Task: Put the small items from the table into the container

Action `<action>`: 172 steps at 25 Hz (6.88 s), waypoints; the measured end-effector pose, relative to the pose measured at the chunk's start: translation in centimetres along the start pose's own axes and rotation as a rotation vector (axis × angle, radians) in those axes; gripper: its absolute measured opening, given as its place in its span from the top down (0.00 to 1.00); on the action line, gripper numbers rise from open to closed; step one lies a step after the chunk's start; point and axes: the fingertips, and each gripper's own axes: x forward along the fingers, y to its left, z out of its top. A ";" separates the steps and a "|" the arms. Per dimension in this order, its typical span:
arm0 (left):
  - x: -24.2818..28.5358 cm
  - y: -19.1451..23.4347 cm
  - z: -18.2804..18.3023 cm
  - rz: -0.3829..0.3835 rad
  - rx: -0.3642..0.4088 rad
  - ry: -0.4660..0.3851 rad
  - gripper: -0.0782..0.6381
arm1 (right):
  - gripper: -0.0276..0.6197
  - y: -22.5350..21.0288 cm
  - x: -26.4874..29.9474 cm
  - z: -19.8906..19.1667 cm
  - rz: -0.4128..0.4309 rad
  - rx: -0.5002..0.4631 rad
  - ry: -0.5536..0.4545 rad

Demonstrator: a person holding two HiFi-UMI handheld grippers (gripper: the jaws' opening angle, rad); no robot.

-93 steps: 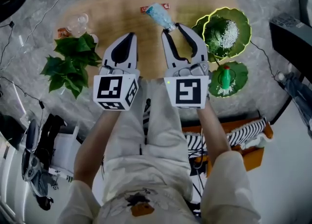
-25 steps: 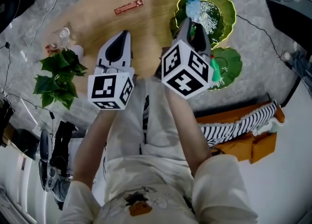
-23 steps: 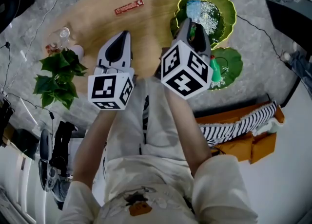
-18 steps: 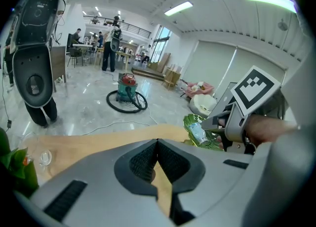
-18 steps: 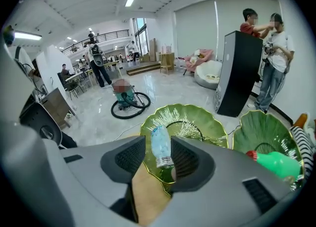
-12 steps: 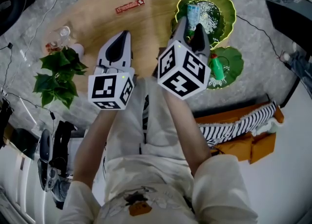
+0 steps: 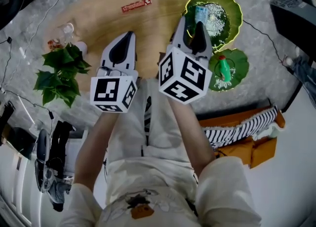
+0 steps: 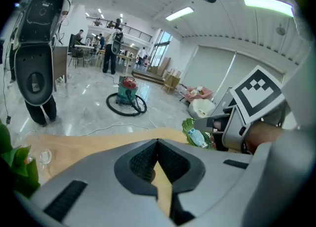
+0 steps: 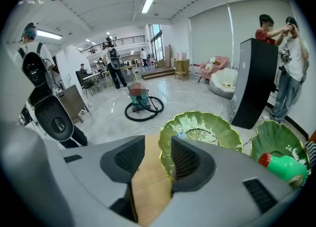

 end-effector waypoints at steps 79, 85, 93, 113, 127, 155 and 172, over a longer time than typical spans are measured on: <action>-4.0 14.2 -4.9 0.222 -0.294 -0.053 0.89 | 0.60 14.9 15.4 -19.6 0.596 -1.191 0.485; -3.9 14.1 -4.6 0.228 -0.288 -0.058 0.89 | 0.60 14.6 16.5 -20.2 0.606 -1.201 0.531; -3.7 13.8 -4.6 0.229 -0.287 -0.058 0.89 | 0.77 14.7 15.6 -21.2 0.612 -1.204 0.554; -4.5 11.6 -3.9 0.177 -0.228 -0.055 0.89 | 0.79 11.8 12.5 -18.4 0.533 -0.968 0.506; -5.8 9.4 -3.9 0.155 -0.182 -0.058 0.89 | 0.79 12.0 7.7 -17.0 0.563 -0.866 0.438; -5.4 2.4 -2.3 0.106 -0.080 -0.052 0.89 | 0.79 10.6 -2.6 -8.2 0.663 -0.693 0.269; -3.5 -1.0 -0.7 0.041 -0.019 -0.034 0.89 | 0.79 9.7 -6.8 -1.3 0.676 -0.628 0.155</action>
